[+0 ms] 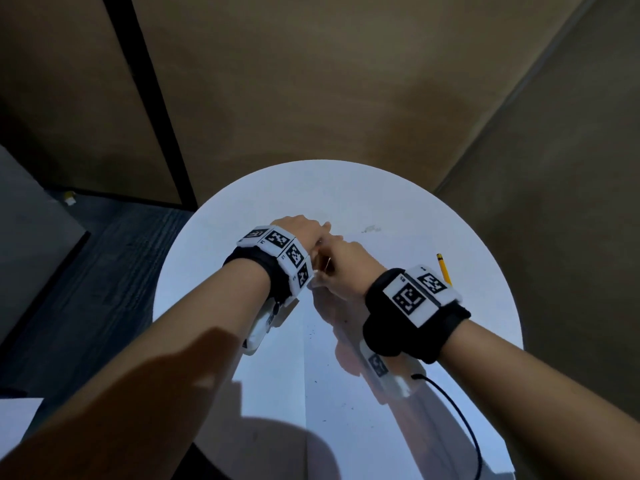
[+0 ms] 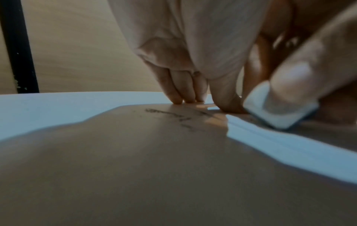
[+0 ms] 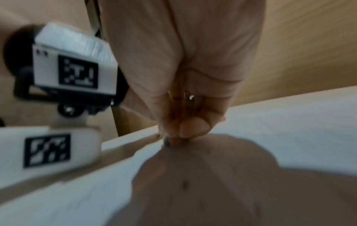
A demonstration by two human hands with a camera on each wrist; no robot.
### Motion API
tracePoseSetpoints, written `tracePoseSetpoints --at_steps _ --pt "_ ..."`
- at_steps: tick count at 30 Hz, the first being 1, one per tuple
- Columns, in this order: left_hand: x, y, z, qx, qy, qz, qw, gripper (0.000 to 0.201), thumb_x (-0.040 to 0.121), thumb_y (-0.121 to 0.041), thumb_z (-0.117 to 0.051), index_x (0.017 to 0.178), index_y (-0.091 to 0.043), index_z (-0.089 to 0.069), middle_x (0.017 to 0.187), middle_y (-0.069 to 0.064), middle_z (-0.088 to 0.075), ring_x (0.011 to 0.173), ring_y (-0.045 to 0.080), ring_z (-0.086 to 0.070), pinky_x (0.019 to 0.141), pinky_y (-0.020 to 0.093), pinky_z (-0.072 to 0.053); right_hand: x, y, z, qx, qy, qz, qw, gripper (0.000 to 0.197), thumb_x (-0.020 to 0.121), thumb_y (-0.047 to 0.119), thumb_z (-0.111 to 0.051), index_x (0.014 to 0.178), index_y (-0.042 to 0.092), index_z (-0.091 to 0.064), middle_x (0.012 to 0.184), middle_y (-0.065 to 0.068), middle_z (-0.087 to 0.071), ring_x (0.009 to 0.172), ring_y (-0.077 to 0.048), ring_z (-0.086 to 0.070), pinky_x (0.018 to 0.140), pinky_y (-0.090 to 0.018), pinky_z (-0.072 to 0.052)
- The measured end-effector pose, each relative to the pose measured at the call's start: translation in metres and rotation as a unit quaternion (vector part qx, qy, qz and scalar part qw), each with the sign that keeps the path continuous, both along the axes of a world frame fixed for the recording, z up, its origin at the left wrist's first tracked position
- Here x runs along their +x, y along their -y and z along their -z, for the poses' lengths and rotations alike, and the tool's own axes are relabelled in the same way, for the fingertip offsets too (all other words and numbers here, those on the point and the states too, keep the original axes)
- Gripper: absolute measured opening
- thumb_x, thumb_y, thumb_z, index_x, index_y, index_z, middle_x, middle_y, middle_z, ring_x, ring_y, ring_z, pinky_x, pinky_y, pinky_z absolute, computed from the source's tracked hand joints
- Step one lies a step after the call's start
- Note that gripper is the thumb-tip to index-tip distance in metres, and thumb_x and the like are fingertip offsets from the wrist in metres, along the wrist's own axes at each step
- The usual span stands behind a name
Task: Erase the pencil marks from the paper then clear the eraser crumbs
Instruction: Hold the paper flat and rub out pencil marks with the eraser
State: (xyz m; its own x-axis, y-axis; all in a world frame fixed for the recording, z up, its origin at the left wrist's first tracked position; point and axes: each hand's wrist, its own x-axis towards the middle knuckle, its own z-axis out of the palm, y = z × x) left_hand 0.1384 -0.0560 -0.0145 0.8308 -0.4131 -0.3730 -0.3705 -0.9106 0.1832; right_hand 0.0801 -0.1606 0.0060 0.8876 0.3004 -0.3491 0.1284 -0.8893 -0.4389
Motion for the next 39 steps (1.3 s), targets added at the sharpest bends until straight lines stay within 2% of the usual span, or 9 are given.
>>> tracePoseSetpoints --at_steps 5,13,16,20,27,29,31,34,39 --pt "-0.001 -0.001 -0.003 -0.016 -0.003 0.012 1.0 0.043 0.099 -0.037 -0.043 0.141 -0.044 -0.036 0.147 0.0 -0.042 0.128 0.026 -0.045 0.093 0.03 -0.039 -0.012 -0.001 0.008 -0.028 0.013 -0.014 0.999 0.02 0.094 0.013 -0.045 0.108 0.004 -0.055 0.104 -0.016 -0.063 0.097 -0.029 -0.057 0.08 -0.033 -0.045" --pt "-0.002 -0.001 -0.004 -0.01 -0.01 0.001 1.0 0.043 0.1 -0.046 -0.037 0.143 -0.04 -0.036 0.148 0.003 -0.041 0.129 0.027 -0.043 0.096 0.03 -0.037 -0.012 -0.005 0.006 0.008 0.01 -0.003 1.0 0.022 0.092 0.01 -0.048 0.112 0.005 -0.055 0.105 -0.015 -0.063 0.099 -0.029 -0.057 0.072 -0.026 -0.038" --pt "-0.003 -0.002 -0.007 -0.02 -0.006 0.018 1.0 0.049 0.094 -0.042 -0.053 0.141 -0.042 -0.037 0.149 -0.007 -0.038 0.129 0.022 -0.044 0.091 0.028 -0.039 -0.01 0.009 0.005 -0.001 -0.051 -0.025 0.998 0.009 0.087 0.016 -0.061 0.093 0.011 -0.058 0.089 -0.005 -0.062 0.083 -0.017 -0.057 0.065 -0.025 -0.04" --pt "-0.003 -0.002 -0.007 -0.016 -0.015 0.015 1.0 0.055 0.093 -0.041 -0.056 0.144 -0.04 -0.033 0.153 -0.009 -0.03 0.133 0.019 -0.039 0.096 0.028 -0.037 0.0 0.035 -0.002 0.141 -0.047 0.149 0.978 0.016 0.086 0.016 -0.063 0.074 0.014 -0.052 0.073 -0.005 -0.07 0.052 -0.006 -0.057 0.056 -0.021 -0.04" --pt "-0.003 -0.002 -0.008 -0.024 -0.013 0.01 1.0 0.054 0.093 -0.04 -0.057 0.142 -0.043 -0.035 0.15 -0.011 -0.037 0.129 0.019 -0.044 0.088 0.026 -0.039 -0.002 0.029 0.003 0.07 0.0 0.067 0.995 0.012 0.088 0.016 -0.059 0.08 0.024 -0.053 0.07 0.011 -0.055 0.068 -0.008 -0.051 0.052 -0.009 -0.033" --pt "-0.004 -0.001 -0.009 -0.027 -0.006 0.008 1.0 0.051 0.093 -0.038 -0.056 0.14 -0.045 -0.037 0.146 -0.009 -0.043 0.123 0.02 -0.049 0.083 0.026 -0.039 -0.002 0.02 0.006 0.066 0.023 0.046 0.996 0.009 0.089 0.013 -0.056 0.093 0.021 -0.057 0.083 0.002 -0.063 0.08 -0.015 -0.054 0.054 -0.016 -0.033" --pt "-0.004 -0.001 -0.008 -0.026 -0.006 0.01 1.0 0.052 0.093 -0.04 -0.056 0.141 -0.042 -0.037 0.149 -0.009 -0.038 0.128 0.02 -0.045 0.091 0.028 -0.04 -0.005 0.018 0.011 0.04 0.042 0.035 0.998 0.003 0.091 0.014 -0.052 0.092 0.014 -0.055 0.094 -0.009 -0.064 0.088 -0.022 -0.055 0.059 -0.023 -0.028" --pt "-0.003 -0.002 -0.009 -0.02 -0.01 0.012 1.0 0.054 0.094 -0.039 -0.056 0.143 -0.04 -0.034 0.152 -0.01 -0.031 0.134 0.019 -0.038 0.098 0.029 -0.038 -0.012 0.022 0.009 0.0 0.006 -0.01 1.0 0.015 0.092 0.016 -0.049 0.078 0.018 -0.045 0.088 -0.004 -0.057 0.08 -0.018 -0.047 0.062 -0.02 -0.027" --pt "-0.003 -0.001 -0.005 -0.031 0.004 0.003 1.0 0.047 0.094 -0.037 -0.054 0.138 -0.044 -0.041 0.144 -0.007 -0.045 0.124 0.021 -0.048 0.09 0.029 -0.041 0.0 0.016 0.002 -0.006 0.003 -0.019 1.0 0.014 0.09 0.015 -0.053 0.098 0.006 -0.059 0.099 -0.01 -0.064 0.089 -0.023 -0.056 0.073 -0.028 -0.042"
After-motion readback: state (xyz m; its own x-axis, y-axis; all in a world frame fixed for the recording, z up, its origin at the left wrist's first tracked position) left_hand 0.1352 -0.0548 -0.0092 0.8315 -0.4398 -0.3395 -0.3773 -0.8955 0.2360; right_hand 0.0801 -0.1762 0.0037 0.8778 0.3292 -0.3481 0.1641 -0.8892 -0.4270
